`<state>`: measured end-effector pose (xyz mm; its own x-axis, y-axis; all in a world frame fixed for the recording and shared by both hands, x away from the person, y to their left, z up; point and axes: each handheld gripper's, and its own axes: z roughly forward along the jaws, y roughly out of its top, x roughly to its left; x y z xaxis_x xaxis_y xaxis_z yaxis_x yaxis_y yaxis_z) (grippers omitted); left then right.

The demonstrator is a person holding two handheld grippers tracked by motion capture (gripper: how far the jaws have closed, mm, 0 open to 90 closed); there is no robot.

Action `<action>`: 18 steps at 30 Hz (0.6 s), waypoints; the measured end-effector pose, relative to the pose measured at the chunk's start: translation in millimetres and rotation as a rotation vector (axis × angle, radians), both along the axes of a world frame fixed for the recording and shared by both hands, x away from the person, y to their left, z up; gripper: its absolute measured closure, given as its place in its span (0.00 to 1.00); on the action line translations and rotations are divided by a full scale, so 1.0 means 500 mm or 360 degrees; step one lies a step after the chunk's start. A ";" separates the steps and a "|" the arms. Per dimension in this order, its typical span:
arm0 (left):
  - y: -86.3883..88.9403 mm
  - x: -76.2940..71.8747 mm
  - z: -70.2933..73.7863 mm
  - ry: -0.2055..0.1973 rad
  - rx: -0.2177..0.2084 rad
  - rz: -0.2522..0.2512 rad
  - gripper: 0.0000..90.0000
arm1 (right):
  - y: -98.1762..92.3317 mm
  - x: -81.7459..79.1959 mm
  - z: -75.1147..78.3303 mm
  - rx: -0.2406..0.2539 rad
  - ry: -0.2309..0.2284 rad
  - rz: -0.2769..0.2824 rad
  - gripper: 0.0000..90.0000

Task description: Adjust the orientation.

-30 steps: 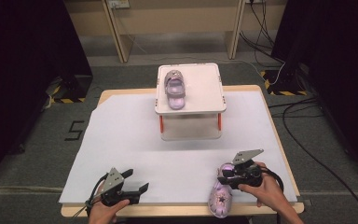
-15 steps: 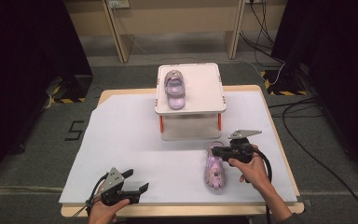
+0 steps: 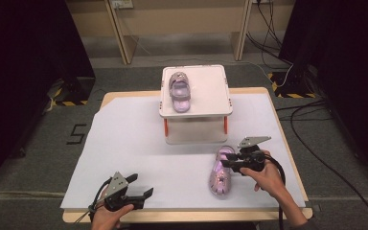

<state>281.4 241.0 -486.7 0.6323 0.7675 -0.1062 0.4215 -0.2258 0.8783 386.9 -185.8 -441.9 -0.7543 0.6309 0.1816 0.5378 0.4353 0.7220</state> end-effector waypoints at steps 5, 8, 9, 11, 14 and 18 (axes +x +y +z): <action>-0.002 0.000 -0.001 0.0009 0.0010 0.0000 0.20 | -0.016 -0.047 0.011 0.0011 0.0043 -0.0021 0.60; -0.002 0.000 0.002 -0.0004 0.0011 0.0002 0.20 | -0.023 -0.076 0.020 -0.0025 0.0044 -0.0018 0.56; -0.003 0.000 0.001 -0.0004 0.0004 0.0006 0.20 | -0.026 -0.084 0.022 -0.0037 0.0041 -0.0018 0.55; -0.002 0.000 0.000 0.0002 0.0009 0.0002 0.20 | -0.030 -0.097 0.023 -0.0062 0.0025 -0.0024 0.54; -0.003 0.002 0.001 -0.0002 0.0003 0.0008 0.20 | -0.037 -0.111 0.018 -0.0086 0.0064 0.0008 0.58; -0.003 0.001 0.001 -0.0002 0.0007 0.0001 0.20 | -0.034 -0.127 0.008 -0.0088 0.0087 0.0081 0.63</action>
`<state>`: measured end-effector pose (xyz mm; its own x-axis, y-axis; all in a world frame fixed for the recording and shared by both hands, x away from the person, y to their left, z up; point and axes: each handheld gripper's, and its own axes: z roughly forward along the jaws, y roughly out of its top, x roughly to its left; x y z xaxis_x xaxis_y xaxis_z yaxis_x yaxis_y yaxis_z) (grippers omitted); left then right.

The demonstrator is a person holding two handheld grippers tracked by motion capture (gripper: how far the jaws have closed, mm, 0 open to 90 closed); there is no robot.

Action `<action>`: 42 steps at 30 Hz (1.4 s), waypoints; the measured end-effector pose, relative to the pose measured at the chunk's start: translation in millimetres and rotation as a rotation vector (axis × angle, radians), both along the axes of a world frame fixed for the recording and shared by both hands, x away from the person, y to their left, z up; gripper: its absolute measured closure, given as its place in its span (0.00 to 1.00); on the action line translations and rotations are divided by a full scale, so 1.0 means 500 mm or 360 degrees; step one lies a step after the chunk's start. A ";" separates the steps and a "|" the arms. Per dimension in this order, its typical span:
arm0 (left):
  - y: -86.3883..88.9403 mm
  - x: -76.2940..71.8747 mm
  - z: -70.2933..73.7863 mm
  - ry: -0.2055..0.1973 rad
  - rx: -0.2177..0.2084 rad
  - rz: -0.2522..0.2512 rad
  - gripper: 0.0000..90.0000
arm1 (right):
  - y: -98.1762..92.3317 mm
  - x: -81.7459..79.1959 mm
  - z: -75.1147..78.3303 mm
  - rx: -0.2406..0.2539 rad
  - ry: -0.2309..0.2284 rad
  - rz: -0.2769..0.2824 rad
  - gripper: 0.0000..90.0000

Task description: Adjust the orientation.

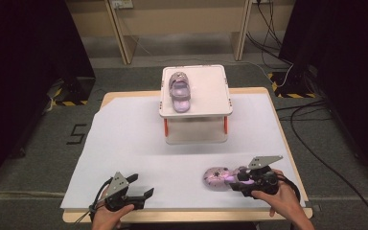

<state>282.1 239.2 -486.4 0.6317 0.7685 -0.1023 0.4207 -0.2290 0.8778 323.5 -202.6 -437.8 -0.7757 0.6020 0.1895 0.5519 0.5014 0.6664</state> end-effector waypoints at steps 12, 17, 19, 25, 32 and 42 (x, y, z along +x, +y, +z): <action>-0.001 0.001 0.000 0.0006 0.0002 -0.0002 0.20 | 0.032 -0.003 0.007 0.0072 -0.0222 -0.0050 0.90; -0.001 0.002 -0.001 0.0010 0.0012 -0.0005 0.20 | 0.034 0.015 0.004 0.0110 -0.0286 -0.0139 0.92; -0.001 0.003 0.000 0.0008 -0.0001 -0.0001 0.20 | 0.033 0.025 0.006 0.0138 -0.0291 -0.0179 0.92; 0.000 0.003 0.001 -0.0001 0.0006 0.0002 0.20 | 0.028 0.040 -0.003 0.0174 -0.0273 -0.0259 0.90; -0.001 0.003 0.002 -0.0002 0.0008 0.0006 0.20 | 0.053 0.009 -0.015 0.0211 -0.0134 -0.0132 0.79; 0.002 0.001 0.004 -0.0009 0.0004 0.0008 0.20 | 0.086 -0.020 -0.006 0.0208 -0.0151 0.0002 0.69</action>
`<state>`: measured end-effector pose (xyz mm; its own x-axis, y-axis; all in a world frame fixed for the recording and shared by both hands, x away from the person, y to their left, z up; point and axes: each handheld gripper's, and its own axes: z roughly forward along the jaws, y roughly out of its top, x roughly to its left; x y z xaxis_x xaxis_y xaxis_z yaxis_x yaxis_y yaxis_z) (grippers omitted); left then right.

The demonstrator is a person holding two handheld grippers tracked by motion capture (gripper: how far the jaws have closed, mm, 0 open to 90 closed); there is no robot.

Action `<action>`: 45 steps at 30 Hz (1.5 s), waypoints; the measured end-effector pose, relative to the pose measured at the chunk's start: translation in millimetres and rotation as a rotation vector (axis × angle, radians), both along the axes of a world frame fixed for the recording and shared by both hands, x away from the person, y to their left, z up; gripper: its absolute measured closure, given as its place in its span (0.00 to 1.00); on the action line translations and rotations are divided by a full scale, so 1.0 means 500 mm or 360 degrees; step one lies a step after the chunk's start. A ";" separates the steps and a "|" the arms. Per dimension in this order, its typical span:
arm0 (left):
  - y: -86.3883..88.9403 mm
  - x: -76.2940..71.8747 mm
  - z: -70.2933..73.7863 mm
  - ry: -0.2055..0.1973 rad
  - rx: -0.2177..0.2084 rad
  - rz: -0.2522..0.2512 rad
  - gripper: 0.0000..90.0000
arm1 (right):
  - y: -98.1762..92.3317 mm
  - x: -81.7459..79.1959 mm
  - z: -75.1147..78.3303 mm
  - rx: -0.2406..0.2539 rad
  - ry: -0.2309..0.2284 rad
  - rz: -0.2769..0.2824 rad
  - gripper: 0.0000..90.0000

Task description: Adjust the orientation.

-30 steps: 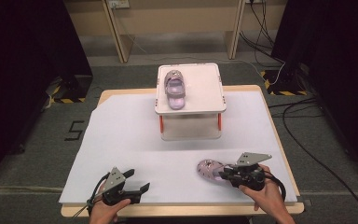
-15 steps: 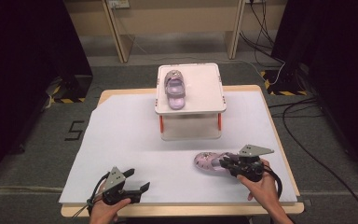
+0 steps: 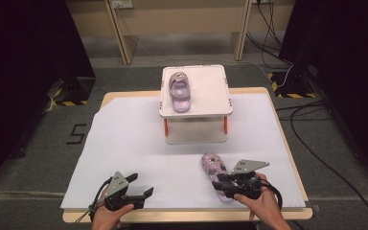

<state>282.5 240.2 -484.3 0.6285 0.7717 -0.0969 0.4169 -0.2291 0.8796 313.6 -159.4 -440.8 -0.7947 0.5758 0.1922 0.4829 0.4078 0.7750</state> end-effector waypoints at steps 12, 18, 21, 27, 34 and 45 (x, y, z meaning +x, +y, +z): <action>0.003 0.003 0.001 -0.0007 0.0001 0.0017 0.20 | -0.048 0.004 0.030 0.0006 -0.0271 -0.0115 0.59; 0.003 0.004 -0.001 -0.0006 -0.0003 0.0020 0.20 | -0.059 0.010 0.016 -0.0050 -0.0282 -0.0126 0.58; 0.002 0.004 0.000 -0.0007 0.0003 0.0010 0.20 | -0.052 0.012 0.006 -0.0120 -0.0299 -0.0107 0.55; 0.002 0.005 -0.001 0.0000 -0.0004 0.0015 0.20 | -0.035 0.017 -0.016 -0.0227 -0.0312 -0.0076 0.53; 0.002 0.006 -0.002 0.0004 -0.0007 0.0018 0.20 | -0.015 0.030 -0.034 -0.0311 -0.0341 -0.0052 0.54; -0.002 0.009 -0.002 0.0006 -0.0004 0.0007 0.20 | -0.011 0.038 -0.041 -0.0327 -0.0347 -0.0079 0.60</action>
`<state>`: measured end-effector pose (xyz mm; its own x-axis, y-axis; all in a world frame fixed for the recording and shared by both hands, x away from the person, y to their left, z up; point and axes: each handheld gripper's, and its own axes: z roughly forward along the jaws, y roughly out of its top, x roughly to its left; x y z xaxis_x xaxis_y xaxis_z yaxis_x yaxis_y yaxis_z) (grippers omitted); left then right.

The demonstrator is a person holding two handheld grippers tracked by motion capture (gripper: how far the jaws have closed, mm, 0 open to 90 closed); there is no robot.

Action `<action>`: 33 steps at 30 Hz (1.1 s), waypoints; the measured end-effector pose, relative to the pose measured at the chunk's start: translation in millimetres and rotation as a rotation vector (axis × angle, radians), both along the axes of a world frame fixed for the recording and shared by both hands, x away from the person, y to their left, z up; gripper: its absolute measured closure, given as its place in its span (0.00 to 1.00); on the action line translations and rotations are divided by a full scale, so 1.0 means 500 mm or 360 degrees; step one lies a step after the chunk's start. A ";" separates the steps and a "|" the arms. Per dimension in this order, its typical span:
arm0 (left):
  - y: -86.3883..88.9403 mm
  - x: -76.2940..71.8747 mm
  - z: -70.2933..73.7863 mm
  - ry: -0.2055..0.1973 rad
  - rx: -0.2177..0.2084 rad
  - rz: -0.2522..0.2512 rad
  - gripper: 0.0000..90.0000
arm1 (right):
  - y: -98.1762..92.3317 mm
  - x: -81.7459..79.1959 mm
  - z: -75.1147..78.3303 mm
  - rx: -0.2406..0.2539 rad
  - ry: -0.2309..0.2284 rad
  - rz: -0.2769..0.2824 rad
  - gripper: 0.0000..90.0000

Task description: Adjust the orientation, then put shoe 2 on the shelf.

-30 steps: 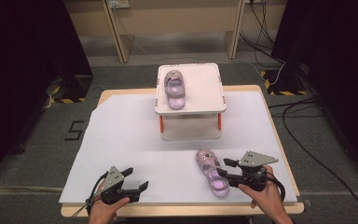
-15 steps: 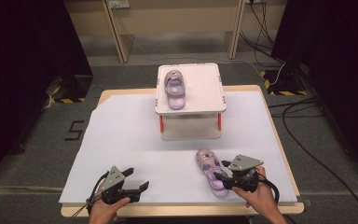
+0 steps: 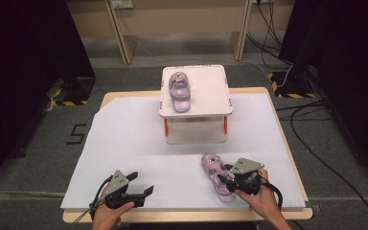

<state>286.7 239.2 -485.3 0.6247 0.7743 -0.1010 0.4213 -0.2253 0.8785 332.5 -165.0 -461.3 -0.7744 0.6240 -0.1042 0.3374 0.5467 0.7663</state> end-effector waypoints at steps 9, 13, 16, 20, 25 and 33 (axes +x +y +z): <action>0.001 0.000 0.001 0.0000 -0.0003 0.0001 0.20 | 0.001 -0.006 0.008 0.0008 -0.0059 -0.0015 0.87; 0.002 0.000 0.001 0.0005 0.0000 0.0004 0.20 | -0.007 -0.009 0.021 0.0051 -0.0115 -0.0038 0.89; 0.001 0.000 0.001 -0.0002 -0.0004 0.0006 0.20 | -0.014 -0.012 0.030 0.0097 -0.0124 -0.0053 0.90; 0.000 -0.001 0.002 -0.0002 0.0003 -0.0004 0.20 | -0.016 -0.016 0.038 0.0123 -0.0153 -0.0060 0.90; 0.002 -0.001 0.001 -0.0001 0.0013 -0.0012 0.20 | -0.020 -0.018 0.054 0.0186 -0.0162 -0.0051 0.90; 0.004 -0.001 -0.001 -0.0007 0.0000 0.0006 0.20 | -0.014 -0.026 0.098 0.0247 -0.0222 -0.0014 0.90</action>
